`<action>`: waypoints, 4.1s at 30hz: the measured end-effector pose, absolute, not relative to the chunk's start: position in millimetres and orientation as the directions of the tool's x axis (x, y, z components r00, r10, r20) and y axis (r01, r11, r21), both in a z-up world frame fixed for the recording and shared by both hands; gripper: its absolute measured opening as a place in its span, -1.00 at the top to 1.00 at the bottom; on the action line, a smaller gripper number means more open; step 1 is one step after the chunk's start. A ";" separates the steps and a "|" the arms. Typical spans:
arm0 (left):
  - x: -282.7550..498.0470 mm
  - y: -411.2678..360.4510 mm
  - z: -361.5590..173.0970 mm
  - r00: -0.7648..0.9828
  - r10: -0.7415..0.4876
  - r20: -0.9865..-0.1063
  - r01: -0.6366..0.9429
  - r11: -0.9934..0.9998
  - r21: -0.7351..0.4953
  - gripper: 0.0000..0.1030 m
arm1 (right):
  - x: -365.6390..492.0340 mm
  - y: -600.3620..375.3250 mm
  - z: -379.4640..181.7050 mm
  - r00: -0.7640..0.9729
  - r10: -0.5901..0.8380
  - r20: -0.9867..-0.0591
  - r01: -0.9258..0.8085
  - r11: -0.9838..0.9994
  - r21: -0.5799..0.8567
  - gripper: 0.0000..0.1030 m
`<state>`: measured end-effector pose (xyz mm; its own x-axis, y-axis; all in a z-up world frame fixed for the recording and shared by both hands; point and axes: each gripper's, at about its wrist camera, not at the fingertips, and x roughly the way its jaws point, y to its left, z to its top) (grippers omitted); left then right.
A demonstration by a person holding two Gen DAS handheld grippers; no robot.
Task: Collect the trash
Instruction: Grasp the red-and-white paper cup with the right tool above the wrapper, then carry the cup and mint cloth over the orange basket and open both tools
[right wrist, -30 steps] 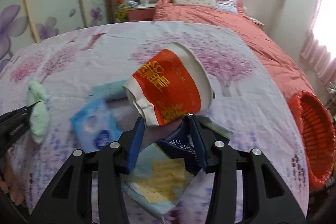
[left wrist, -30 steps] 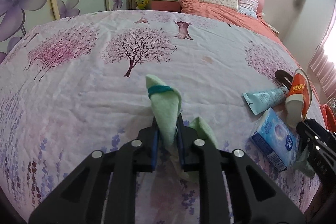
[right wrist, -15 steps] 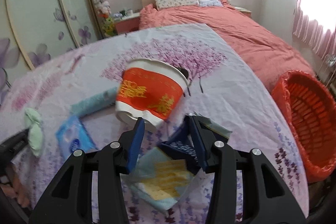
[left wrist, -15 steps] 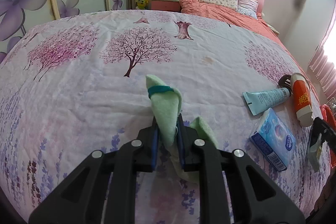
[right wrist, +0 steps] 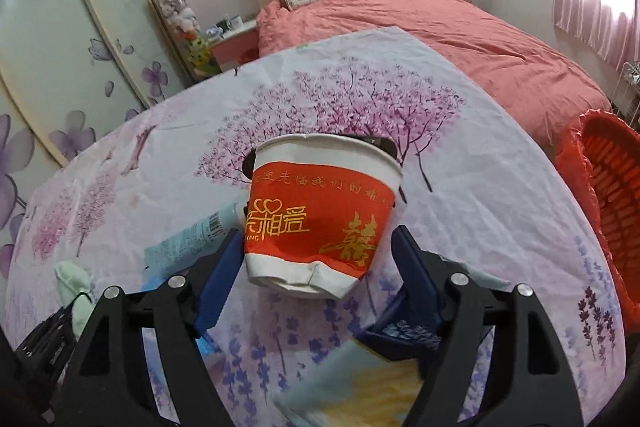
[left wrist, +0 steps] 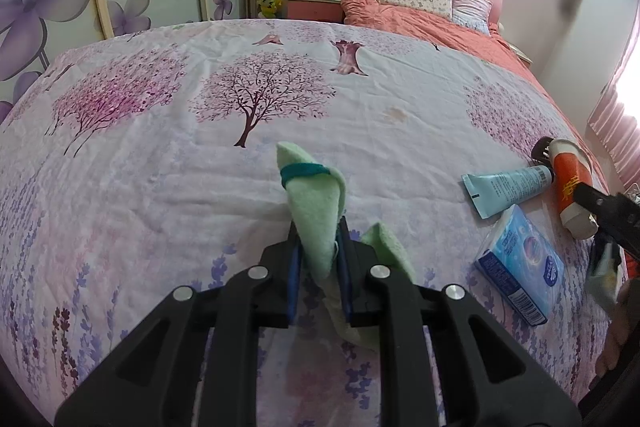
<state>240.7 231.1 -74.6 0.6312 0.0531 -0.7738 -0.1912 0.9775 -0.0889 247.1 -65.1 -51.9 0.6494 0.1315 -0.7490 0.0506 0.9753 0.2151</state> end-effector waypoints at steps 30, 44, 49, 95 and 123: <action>243.1 224.8 -73.9 0.644 -0.029 -0.764 -0.110 0.985 -0.130 0.40 | 248.3 -69.9 -61.3 0.618 0.093 -0.780 0.052 0.986 0.159 -0.49; 241.2 216.9 -59.2 0.670 -0.038 -0.741 -0.089 0.987 -0.131 0.80 | 236.4 -77.0 -49.9 0.652 0.139 -0.746 0.021 0.979 0.201 -0.36; 237.1 207.7 -39.2 0.699 -0.050 -0.713 -0.066 0.989 -0.134 0.80 | 222.5 -82.3 -29.4 0.689 0.162 -0.706 -0.016 0.978 0.209 -0.36; 235.9 -140.5 26.8 0.587 -0.526 -0.616 0.547 0.818 -0.178 0.80 | 127.8 -311.2 -3.6 0.825 -0.159 -0.543 0.315 0.926 0.207 -0.37; 277.9 -225.7 -29.8 0.500 -0.492 -0.712 0.578 0.802 -0.148 0.07 | 136.6 -379.9 -37.5 0.786 -0.148 -0.600 0.398 0.864 0.309 -0.48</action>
<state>277.9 -225.7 -29.8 0.5004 -0.4919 -0.7125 0.5783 0.8023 -0.1477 136.6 -379.9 -37.5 0.7864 -0.1483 -0.5996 0.3983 0.8638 0.3087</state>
